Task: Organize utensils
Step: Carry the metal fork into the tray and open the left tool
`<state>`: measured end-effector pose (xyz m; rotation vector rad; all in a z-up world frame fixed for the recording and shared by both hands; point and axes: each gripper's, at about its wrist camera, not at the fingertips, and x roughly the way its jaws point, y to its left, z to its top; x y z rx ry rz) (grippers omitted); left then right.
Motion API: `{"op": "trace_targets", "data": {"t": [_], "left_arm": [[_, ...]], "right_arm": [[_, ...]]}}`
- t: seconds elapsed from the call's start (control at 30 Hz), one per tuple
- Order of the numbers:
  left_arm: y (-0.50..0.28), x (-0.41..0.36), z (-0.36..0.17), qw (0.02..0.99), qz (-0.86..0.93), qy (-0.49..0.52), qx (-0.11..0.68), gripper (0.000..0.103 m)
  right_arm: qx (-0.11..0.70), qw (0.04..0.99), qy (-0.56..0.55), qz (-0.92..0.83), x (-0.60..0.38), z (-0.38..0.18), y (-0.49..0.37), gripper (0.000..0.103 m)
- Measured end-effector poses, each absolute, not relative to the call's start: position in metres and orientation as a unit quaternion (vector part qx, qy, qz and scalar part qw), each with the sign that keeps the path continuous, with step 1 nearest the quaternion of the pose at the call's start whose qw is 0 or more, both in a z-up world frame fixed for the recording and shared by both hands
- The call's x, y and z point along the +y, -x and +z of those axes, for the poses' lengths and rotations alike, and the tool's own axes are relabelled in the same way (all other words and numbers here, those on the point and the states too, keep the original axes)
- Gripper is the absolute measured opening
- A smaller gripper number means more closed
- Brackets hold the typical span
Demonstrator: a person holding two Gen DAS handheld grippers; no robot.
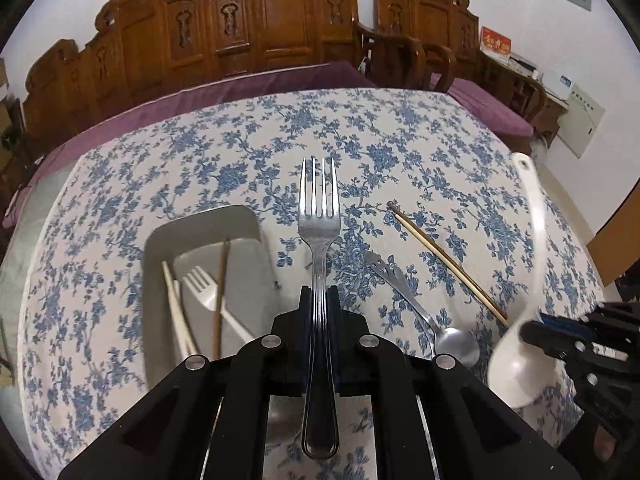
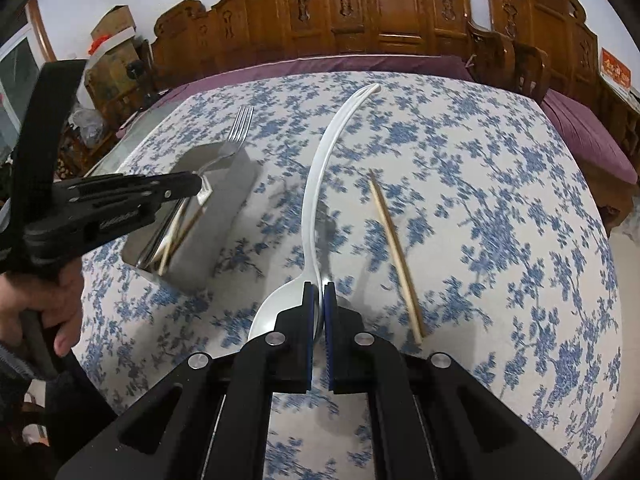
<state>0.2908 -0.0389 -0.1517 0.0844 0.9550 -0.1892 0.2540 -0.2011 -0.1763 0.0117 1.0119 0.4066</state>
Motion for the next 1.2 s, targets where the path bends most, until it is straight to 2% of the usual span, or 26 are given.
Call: {"op": "trace_targets", "data": {"t": [0.4, 1.2], "left_arm": [[-0.274, 0.011, -0.142, 0.89, -0.077, -0.027, 0.448, 0.007], [-0.315, 0.055, -0.201, 0.865, -0.053, -0.002, 0.499, 0.007]], "right_arm": [[0.477, 0.851, 0.021, 0.218, -0.145, -0.162, -0.257, 0.006], [0.484, 0.843, 0.038, 0.232, -0.11, -0.166, -0.28, 0.006]]}}
